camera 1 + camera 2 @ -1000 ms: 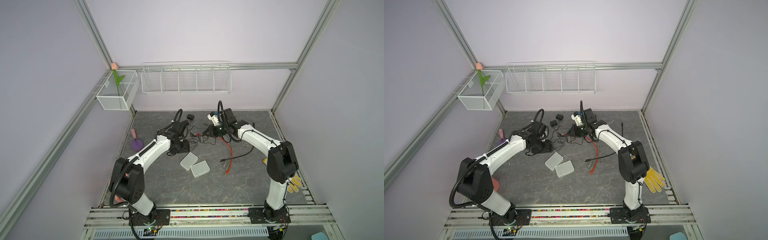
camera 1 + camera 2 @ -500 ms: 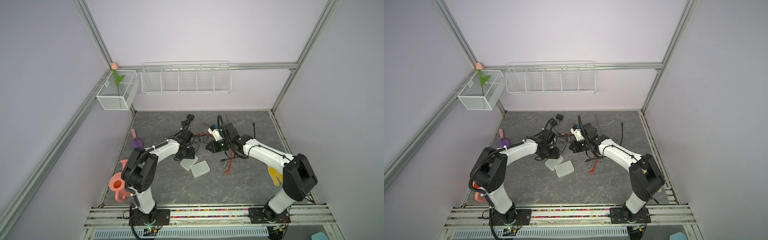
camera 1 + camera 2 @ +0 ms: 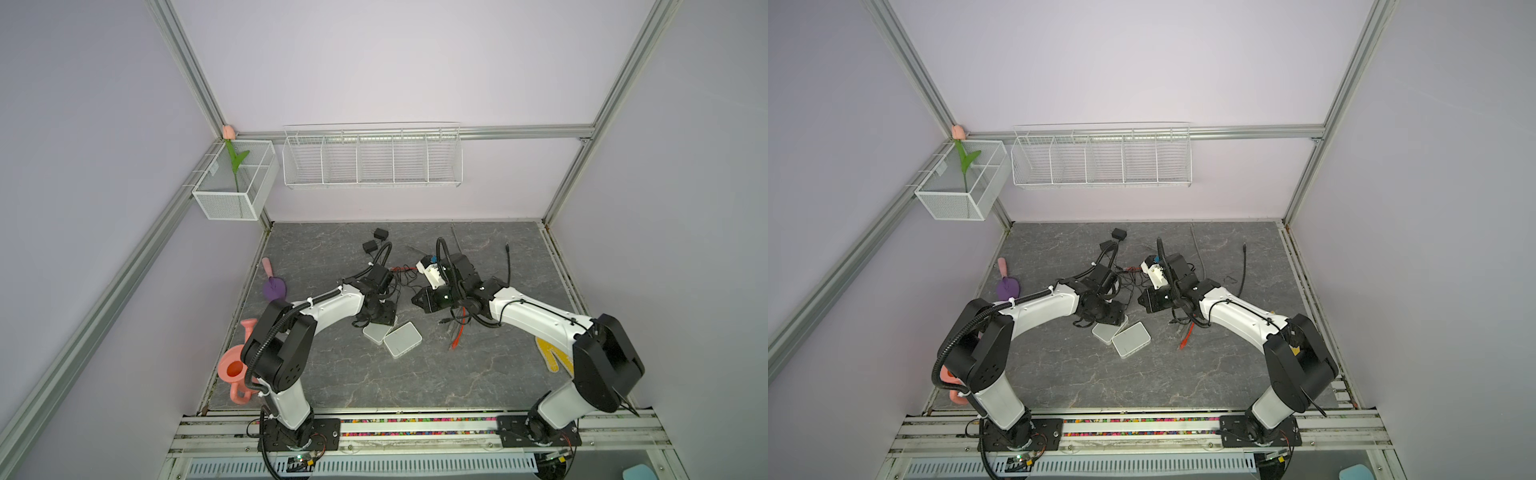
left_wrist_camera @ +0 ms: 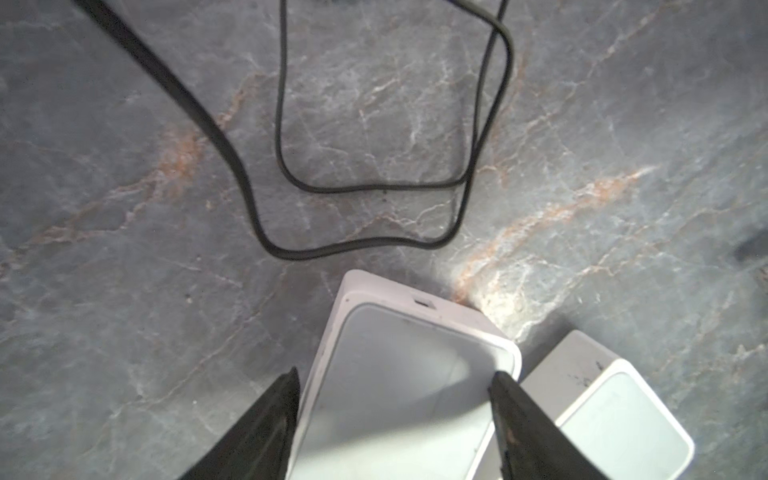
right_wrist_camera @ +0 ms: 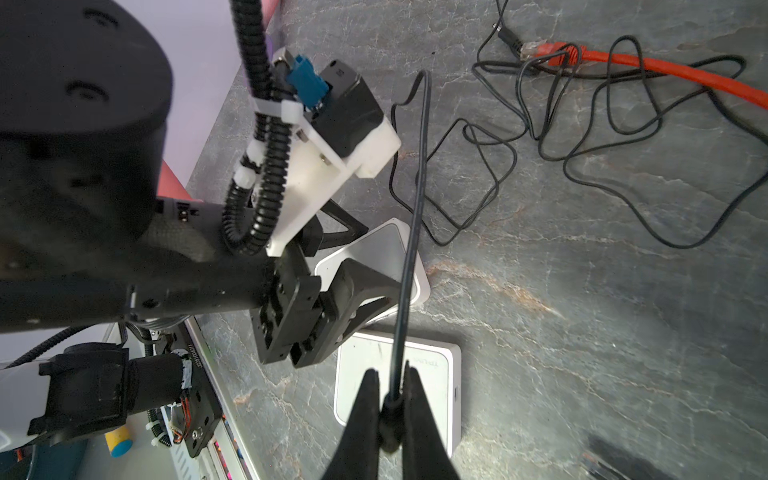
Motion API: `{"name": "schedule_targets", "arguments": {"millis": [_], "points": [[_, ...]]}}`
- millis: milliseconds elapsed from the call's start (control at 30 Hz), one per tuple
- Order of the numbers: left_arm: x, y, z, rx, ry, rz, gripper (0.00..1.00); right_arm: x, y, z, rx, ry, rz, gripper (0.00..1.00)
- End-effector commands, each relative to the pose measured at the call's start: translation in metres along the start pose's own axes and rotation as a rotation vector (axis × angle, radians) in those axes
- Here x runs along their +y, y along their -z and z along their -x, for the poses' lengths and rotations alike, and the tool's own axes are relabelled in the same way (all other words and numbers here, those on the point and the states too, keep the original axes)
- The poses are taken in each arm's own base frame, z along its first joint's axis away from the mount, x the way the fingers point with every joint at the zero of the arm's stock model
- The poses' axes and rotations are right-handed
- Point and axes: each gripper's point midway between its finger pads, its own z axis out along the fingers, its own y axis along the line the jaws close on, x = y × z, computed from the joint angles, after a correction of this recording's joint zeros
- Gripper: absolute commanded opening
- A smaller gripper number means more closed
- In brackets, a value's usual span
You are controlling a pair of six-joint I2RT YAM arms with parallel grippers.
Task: Insert the plug into the switch port
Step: 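Grasp nearer white router with left gripper while right gripper holds cable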
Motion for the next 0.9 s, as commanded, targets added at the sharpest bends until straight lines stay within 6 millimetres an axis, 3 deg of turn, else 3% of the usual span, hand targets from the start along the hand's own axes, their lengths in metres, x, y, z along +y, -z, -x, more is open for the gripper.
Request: {"name": "schedule_targets", "arguments": {"millis": [0,667,867], "points": [[0.014,-0.006,-0.024,0.062,-0.024,0.064,0.72,0.008,0.006,0.003,-0.037,0.020,0.010,0.06],[0.013,-0.014,-0.050,0.126,-0.057,0.120,0.82,0.009,0.013,-0.009,-0.073,0.030,-0.009,0.07],[0.010,-0.007,-0.047,0.094,-0.058,0.120,0.82,0.010,0.020,-0.009,-0.089,0.035,-0.013,0.07]]}}
